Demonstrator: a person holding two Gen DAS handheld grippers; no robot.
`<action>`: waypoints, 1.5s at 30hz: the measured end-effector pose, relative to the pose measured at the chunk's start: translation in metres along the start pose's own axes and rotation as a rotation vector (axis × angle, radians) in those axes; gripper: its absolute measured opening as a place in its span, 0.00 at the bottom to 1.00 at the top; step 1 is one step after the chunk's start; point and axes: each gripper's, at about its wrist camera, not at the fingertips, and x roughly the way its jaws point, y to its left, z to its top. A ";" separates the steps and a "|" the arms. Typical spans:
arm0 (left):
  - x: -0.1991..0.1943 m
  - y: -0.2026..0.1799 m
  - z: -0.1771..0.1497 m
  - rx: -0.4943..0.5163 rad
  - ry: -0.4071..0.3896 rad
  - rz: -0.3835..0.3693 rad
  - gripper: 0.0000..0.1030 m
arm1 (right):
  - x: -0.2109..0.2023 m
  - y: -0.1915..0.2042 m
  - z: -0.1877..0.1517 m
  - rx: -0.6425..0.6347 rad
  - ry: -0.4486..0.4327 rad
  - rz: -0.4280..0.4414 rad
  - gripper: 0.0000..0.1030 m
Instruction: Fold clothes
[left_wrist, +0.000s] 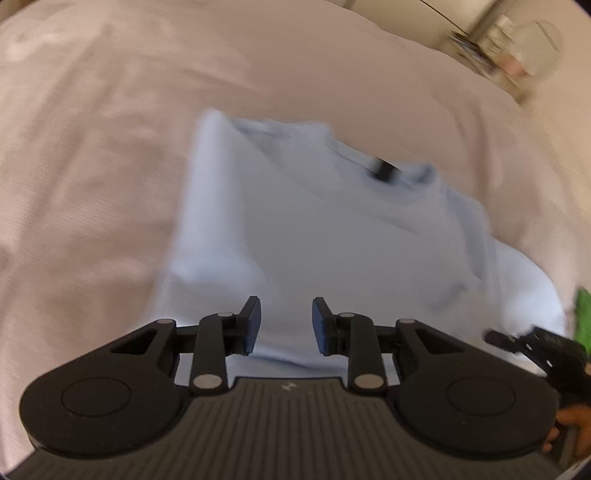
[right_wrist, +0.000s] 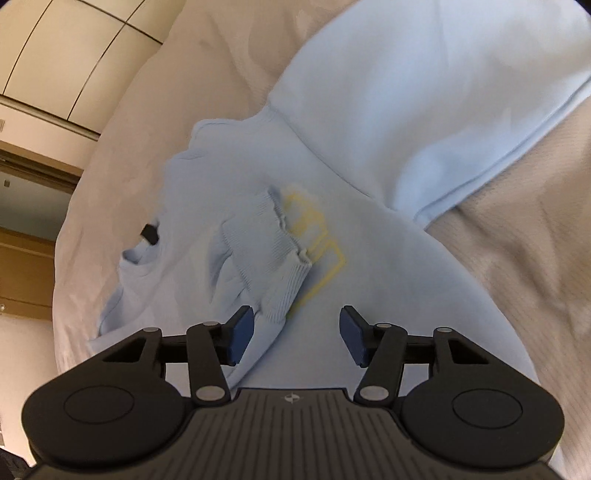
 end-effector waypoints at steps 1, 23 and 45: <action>0.001 0.005 0.001 -0.013 -0.002 0.010 0.23 | 0.006 0.000 0.002 0.012 -0.001 0.003 0.54; 0.023 0.010 0.037 0.046 -0.068 0.064 0.17 | 0.027 0.030 -0.007 -0.303 -0.158 -0.138 0.06; 0.105 0.052 0.181 0.152 0.212 -0.054 0.38 | 0.017 0.021 0.001 -0.282 -0.117 -0.128 0.27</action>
